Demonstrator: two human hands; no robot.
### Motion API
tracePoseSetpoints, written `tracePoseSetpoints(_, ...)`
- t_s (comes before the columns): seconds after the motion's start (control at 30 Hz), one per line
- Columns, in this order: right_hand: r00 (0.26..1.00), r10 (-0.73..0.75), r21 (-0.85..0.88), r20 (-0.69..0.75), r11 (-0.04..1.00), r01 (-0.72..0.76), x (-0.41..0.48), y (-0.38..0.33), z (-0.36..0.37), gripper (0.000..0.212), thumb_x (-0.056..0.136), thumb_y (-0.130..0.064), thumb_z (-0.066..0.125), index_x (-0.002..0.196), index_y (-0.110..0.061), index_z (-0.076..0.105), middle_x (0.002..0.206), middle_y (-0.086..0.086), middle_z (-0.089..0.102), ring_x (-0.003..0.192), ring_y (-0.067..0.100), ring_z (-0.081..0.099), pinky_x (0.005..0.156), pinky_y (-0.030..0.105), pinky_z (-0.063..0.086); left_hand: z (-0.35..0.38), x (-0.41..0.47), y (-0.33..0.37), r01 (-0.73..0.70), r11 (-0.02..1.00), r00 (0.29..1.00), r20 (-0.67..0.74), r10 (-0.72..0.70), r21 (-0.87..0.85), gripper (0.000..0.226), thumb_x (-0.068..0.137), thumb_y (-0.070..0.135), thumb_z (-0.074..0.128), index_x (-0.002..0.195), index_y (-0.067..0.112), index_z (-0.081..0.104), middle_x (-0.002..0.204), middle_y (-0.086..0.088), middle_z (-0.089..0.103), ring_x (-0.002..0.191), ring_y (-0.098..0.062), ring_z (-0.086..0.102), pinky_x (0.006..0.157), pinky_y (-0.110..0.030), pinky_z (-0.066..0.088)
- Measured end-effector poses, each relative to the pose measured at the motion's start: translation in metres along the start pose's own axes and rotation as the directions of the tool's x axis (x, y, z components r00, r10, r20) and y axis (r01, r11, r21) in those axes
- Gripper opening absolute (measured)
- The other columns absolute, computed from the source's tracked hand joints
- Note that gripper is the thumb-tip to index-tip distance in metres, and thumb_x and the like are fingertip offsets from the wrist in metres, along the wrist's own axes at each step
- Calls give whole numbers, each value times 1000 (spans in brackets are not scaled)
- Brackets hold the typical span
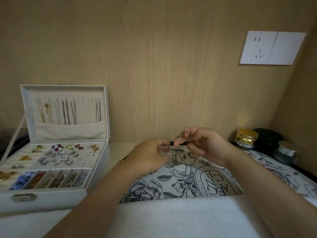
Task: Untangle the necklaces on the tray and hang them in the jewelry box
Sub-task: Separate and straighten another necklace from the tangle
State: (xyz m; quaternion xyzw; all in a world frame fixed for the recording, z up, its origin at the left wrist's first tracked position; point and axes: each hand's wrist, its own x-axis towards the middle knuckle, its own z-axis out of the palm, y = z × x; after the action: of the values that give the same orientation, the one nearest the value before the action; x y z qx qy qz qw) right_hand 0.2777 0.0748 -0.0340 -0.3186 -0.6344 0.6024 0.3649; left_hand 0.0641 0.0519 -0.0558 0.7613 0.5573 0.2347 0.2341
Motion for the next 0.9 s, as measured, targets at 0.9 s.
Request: tracePoseSetpoints(0.9, 755, 10, -744, -656, 157, -649, 3, 24, -14, 30, 92, -41, 55, 98, -16, 70, 97, 4, 67, 95, 23, 61, 79, 34, 43, 23, 3, -27, -203, 963, 970, -101, 223, 178, 13, 89, 40, 69, 100, 34, 74, 85, 22, 58, 85, 4, 51, 75, -16, 39)
